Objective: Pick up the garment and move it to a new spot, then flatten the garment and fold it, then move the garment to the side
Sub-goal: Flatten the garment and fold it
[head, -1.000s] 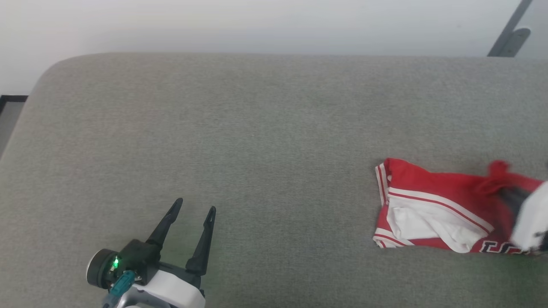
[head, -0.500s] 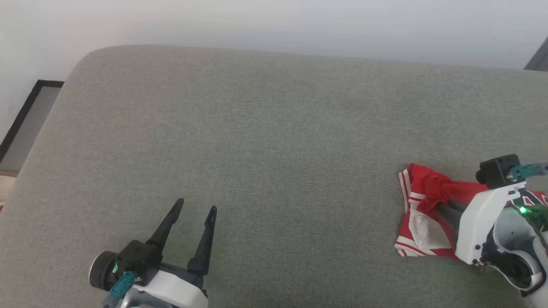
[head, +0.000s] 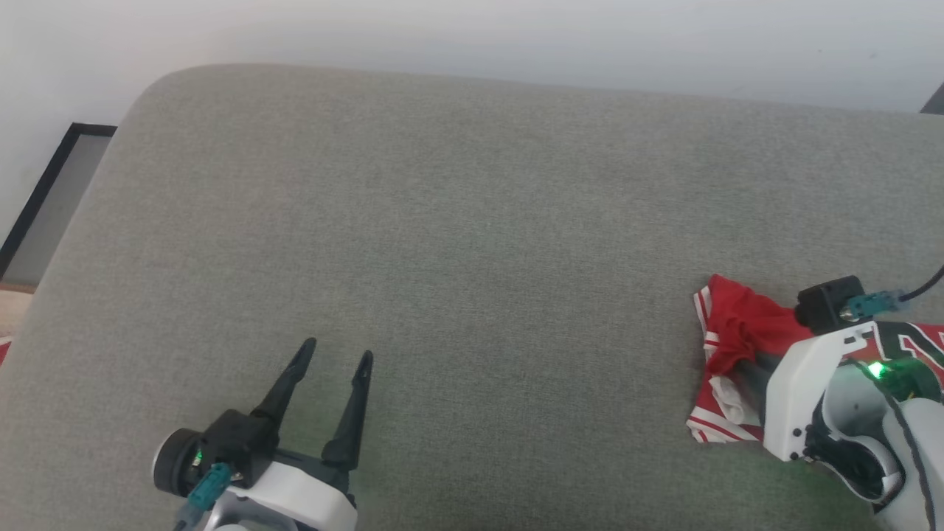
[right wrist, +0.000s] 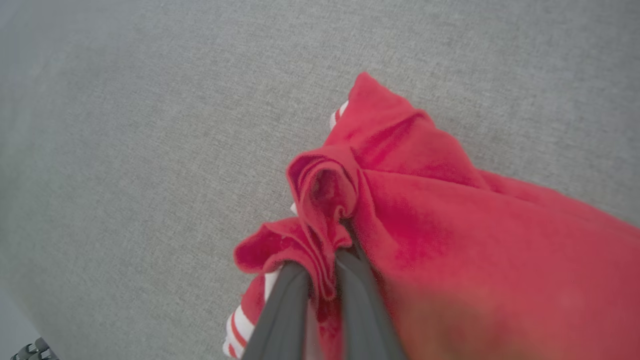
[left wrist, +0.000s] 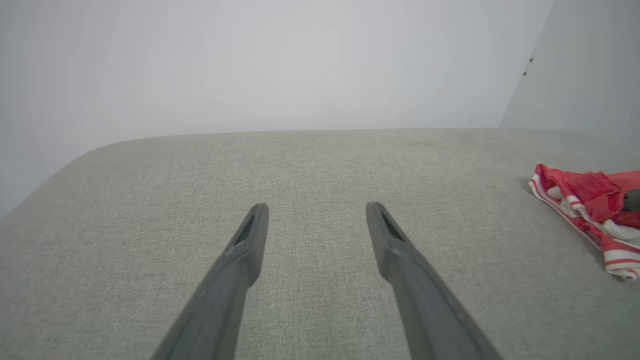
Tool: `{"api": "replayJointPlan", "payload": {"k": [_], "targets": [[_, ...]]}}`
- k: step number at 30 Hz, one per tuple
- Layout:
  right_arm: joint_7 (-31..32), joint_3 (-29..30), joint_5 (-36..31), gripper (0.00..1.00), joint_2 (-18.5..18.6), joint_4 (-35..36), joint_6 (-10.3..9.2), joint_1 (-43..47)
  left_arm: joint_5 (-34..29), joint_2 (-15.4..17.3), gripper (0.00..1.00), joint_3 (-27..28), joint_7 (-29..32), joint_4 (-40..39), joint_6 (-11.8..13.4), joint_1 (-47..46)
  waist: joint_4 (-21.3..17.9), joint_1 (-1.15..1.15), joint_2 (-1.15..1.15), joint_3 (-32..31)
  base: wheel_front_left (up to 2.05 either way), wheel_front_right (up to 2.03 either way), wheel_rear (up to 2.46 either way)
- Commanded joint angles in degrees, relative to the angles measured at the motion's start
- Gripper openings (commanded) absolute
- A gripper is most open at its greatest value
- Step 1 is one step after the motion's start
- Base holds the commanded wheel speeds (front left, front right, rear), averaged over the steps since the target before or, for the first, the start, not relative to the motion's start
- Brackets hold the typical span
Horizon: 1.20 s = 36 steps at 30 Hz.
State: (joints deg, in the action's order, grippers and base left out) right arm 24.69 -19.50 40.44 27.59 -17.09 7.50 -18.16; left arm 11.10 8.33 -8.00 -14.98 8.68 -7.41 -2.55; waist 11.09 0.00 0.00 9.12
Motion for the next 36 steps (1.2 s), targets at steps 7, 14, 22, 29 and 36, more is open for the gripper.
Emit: {"api": "replayJointPlan", "payload": {"k": [7, 14, 22, 29, 36], "targets": [[-2.7, -1.3, -0.8, 1.0, -0.7, -0.3, -0.03, -1.7, 0.0, 0.5, 1.0, 1.7, -0.2, 0.5, -0.1, 1.0, -2.5, 0.0, 0.0, -1.0, 0.0, 0.0, 0.0], [-6.0, 0.4, 0.4, 1.0, 0.6, 0.6, -0.04, -2.2, 0.2, 0.9, 1.0, 1.7, -0.2, 2.1, -0.1, 1.1, -5.4, 0.0, 0.0, -2.3, 0.0, 0.0, 0.0], [-14.0, 0.3, 4.4, 1.0, 3.4, -0.8, -0.03, -1.1, 0.5, 0.5, 1.0, 2.3, -0.2, 3.3, -0.1, 2.3, -8.2, 0.0, 0.0, -4.6, 0.0, 0.0, 0.0], [-29.4, -2.2, 3.8, 1.0, 4.8, -4.9, -0.03, 0.3, 0.2, 0.1, 1.0, 3.2, -0.2, 3.7, -0.1, 4.3, -9.9, 0.0, 0.0, -7.7, 0.0, 0.0, 0.0], [-38.9, -4.2, 2.7, 1.0, 3.3, -7.5, -0.03, 1.6, 1.3, -0.7, 1.0, 6.7, -0.2, 2.3, -0.1, 6.5, -10.8, 0.0, 0.0, -9.6, 0.0, 0.0, 0.0]]}}
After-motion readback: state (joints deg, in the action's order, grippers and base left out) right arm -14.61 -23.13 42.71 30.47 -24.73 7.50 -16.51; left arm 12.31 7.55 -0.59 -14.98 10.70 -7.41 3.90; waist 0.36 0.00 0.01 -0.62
